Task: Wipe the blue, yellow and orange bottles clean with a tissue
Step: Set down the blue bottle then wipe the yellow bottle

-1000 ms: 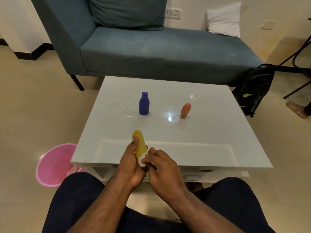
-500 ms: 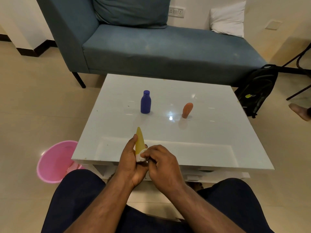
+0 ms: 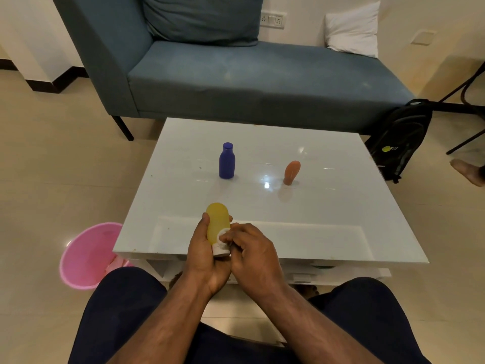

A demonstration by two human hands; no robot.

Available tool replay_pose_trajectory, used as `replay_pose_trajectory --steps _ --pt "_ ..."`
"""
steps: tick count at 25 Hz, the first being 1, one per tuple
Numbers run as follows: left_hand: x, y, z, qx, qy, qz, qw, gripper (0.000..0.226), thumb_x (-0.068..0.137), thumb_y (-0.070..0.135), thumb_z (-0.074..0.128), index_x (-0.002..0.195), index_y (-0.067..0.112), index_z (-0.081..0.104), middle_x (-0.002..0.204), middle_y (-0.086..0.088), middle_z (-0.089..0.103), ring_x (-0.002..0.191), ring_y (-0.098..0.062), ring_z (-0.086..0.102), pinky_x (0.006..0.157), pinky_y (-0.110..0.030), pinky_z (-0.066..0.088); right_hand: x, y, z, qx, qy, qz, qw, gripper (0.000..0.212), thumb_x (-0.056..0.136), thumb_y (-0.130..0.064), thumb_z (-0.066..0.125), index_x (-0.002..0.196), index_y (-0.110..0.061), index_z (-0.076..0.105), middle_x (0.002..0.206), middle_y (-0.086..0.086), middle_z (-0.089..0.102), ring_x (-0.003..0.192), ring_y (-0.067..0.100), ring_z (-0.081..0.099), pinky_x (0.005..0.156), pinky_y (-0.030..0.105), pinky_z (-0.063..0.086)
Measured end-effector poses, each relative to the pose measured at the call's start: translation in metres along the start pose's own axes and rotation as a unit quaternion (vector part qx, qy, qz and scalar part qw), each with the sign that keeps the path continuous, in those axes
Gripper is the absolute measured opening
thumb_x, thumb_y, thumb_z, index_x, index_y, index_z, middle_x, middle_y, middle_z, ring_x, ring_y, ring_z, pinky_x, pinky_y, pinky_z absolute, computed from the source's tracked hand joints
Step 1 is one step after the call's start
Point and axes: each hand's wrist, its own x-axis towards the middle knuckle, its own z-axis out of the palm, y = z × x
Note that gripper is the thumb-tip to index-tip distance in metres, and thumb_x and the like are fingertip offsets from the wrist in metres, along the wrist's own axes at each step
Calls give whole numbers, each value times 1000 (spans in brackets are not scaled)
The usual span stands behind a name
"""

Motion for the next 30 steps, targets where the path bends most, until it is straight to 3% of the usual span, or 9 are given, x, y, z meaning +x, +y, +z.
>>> replay_pose_trajectory --steps 4,7,10,14,17,23,27,30 --pt "-3 4 2 6 2 -5 1000 51 95 58 52 104 12 69 85 -6 70 83 -20 67 77 -32 60 -18 -9 2 -36 -56 -56 996 25 82 -6 55 98 -18 69 101 -4 64 95 11 58 84 22 49" --pt "-1 2 1 7 8 -1 1000 51 96 57 51 111 12 69 94 -9 71 84 -20 70 81 -37 61 2 0 1 -19 -7 -18 1000 24 83 -3 57 99 -16 70 101 -3 64 95 9 59 85 22 50" --pt "-1 2 1 -5 11 -4 1000 53 98 56 49 116 10 68 100 -9 74 84 -21 74 73 -35 63 -1 -7 1 -4 -1 14 1000 24 88 -4 55 103 -16 69 103 -5 61 94 6 57 84 16 48" --pt "-1 3 0 7 12 -10 1000 61 99 55 48 136 8 57 122 -11 73 103 -25 72 86 -40 60 -4 -7 -1 28 -21 12 999 25 87 -3 56 103 -17 70 99 -7 60 91 3 57 81 11 47" --pt "-3 1 3 18 9 -18 1000 55 100 50 51 134 7 57 113 -16 74 97 -27 75 72 -39 62 20 1 -7 16 16 45 999 26 86 -4 56 101 -18 72 99 -8 60 90 1 56 83 10 44" --pt "-5 1 3 25 8 -41 999 51 100 47 53 127 4 61 96 -17 74 86 -27 75 73 -39 63 3 -7 -8 25 -4 26 999 24 88 -6 57 101 -20 71 98 -12 57 90 0 56 80 9 45" --pt "-1 -4 4 107 29 -30 993 49 96 47 58 125 8 64 92 -15 67 71 -21 60 65 -35 49 37 1 -19 19 33 51 998 24 85 -4 56 96 -18 72 94 -11 59 86 -2 55 79 5 41" --pt "-4 -2 4 106 21 -30 994 49 97 48 56 127 9 65 100 -16 70 78 -23 66 70 -37 52 29 -5 -17 26 29 49 998 23 87 -5 56 97 -19 71 97 -11 57 89 -2 55 80 6 41"
